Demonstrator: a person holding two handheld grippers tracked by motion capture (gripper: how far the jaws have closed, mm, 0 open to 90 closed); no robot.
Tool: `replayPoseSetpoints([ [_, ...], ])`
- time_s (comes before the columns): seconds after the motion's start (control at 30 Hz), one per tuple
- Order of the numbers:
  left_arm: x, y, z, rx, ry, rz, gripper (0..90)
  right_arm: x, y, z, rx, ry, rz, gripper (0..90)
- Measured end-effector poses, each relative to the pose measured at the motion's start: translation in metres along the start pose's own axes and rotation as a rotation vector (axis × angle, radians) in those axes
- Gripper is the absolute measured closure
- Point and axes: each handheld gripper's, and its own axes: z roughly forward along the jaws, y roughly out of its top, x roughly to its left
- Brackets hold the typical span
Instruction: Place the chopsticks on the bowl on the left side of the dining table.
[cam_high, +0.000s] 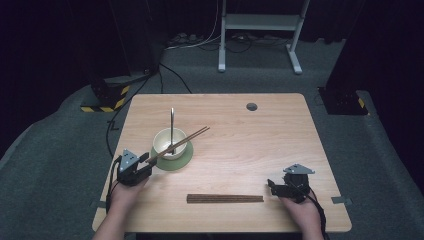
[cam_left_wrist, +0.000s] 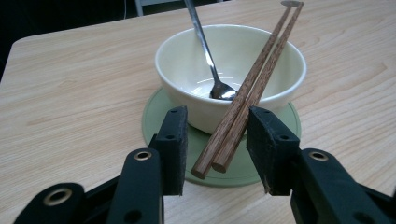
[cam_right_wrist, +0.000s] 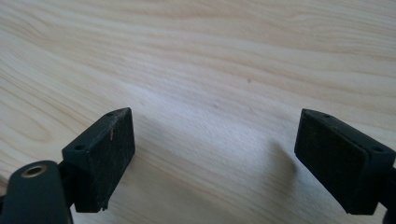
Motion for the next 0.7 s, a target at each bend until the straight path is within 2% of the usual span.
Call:
replayPoseSetpoints([
  [0.1,0.004,0.000,0.000,-0.002,0.007,-0.024,58.1,0.007,0.012,-0.006,-0.036,-0.005,-0.023,12.4],
  [0.17,0.006,0.001,0.001,0.015,0.011,-0.036,57.1,0.013,0.022,-0.010,-0.071,0.001,-0.039,12.4],
  [0.2,0.007,0.001,0.001,0.013,0.009,-0.031,57.0,0.015,0.027,-0.011,-0.086,0.005,-0.042,12.4],
  [0.23,0.008,0.001,0.002,0.012,0.013,-0.046,56.8,0.018,0.032,-0.012,-0.098,0.007,-0.043,12.4],
  [0.3,0.010,0.002,0.002,0.017,0.022,-0.044,56.5,0.030,0.047,-0.011,-0.120,0.024,-0.057,12.4],
  [0.33,0.011,0.002,0.002,0.017,0.020,-0.049,56.5,0.030,0.047,-0.011,-0.120,0.024,-0.057,12.4],
  [0.4,0.012,0.002,0.004,0.019,0.023,-0.065,56.3,0.040,0.056,-0.010,-0.137,0.037,-0.072,12.5],
  [0.47,0.014,0.002,0.005,0.021,0.023,-0.069,56.3,0.057,0.069,-0.004,-0.137,0.043,-0.093,12.6],
  [0.5,0.015,0.002,0.005,0.025,0.025,-0.078,56.3,0.057,0.069,-0.004,-0.137,0.043,-0.093,12.6],
  [0.7,0.020,0.001,0.007,0.025,0.038,-0.098,56.2,0.081,0.089,0.013,-0.117,0.078,-0.110,12.5],
])
